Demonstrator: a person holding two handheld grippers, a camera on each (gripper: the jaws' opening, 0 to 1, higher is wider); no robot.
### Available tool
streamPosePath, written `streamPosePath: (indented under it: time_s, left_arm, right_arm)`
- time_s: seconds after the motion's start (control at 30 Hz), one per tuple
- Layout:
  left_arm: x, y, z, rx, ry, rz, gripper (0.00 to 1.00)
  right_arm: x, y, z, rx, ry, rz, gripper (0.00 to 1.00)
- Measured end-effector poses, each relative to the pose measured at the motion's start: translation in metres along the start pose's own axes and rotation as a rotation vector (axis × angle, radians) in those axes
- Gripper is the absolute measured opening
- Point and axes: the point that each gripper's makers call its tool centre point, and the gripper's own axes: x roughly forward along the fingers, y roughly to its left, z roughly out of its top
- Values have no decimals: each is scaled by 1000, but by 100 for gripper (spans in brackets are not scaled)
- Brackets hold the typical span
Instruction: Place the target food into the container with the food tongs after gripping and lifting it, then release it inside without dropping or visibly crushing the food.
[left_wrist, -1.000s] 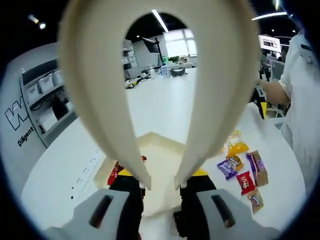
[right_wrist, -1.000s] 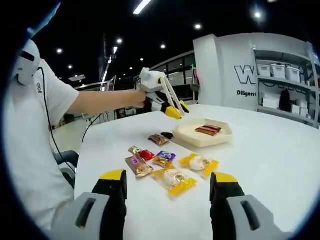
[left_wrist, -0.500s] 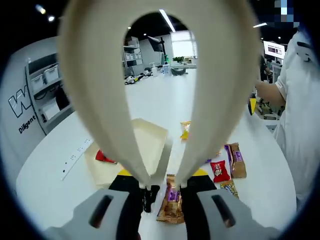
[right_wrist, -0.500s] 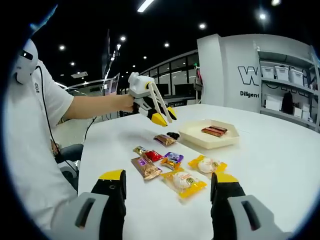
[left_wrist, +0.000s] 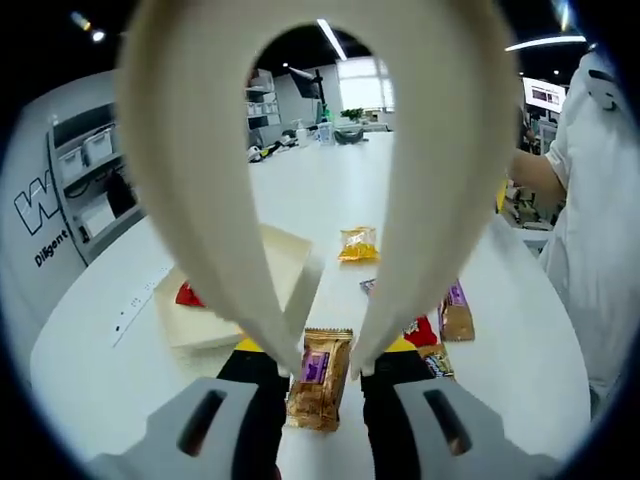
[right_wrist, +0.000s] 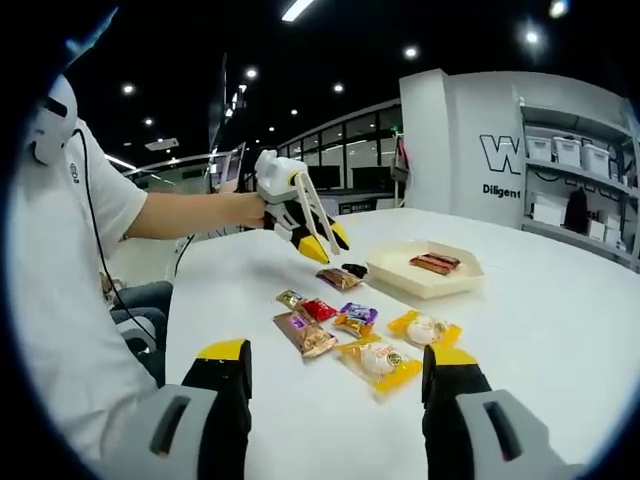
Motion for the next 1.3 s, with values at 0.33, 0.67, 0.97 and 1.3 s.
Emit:
streamPosePath:
  time_s: [0.33,0.67,0.97,1.3]
  left_arm:
    - [11,-3,-8,29,8,-13,26]
    - [20,0,-13,45,10,-15,27]
    - [22,2,-19,46,17,-21,27]
    - [25,3,-17,63,15,-28,28]
  right_arm:
    - [-3,1,-4,4,6,-2,68]
    - [-1,-1,-7,8,9,3,69]
    - [3,-1,-9,14,13,9,69]
    - [4,-2,-11,19,12,12,69]
